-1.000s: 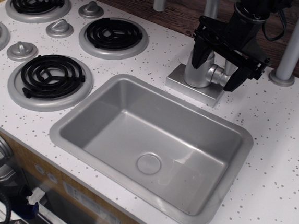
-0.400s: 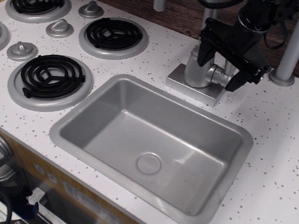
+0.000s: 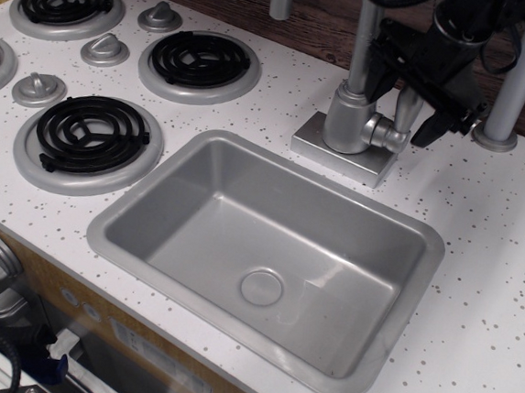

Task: Lever vertical to front

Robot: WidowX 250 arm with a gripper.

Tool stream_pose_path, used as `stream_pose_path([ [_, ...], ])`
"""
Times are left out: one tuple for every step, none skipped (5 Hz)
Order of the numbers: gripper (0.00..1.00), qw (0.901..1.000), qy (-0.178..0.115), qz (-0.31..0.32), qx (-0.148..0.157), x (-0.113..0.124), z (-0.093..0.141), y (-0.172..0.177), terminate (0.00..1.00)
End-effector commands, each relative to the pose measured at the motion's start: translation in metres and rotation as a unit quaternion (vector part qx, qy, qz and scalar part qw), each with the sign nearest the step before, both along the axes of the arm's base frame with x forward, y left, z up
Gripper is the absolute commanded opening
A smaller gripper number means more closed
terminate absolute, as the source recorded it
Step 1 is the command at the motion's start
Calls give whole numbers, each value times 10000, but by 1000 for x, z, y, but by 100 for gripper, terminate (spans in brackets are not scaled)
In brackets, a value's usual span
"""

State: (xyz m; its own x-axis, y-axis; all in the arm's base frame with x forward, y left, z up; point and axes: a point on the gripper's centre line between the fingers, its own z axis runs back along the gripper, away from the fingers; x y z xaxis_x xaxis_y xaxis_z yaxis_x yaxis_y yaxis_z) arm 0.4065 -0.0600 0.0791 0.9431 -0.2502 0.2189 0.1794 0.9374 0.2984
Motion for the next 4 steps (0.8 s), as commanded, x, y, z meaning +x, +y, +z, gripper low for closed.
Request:
stream_pose_path([
  [100,9995,-268,-180,6,18,20,0,0],
  [0,9994,-325,-102,3,19,18,-1,0],
  [0,9997,-241,-15,6,16,20,-2,0],
  [0,9995,-4,304,-115,5,18,-3,0],
])
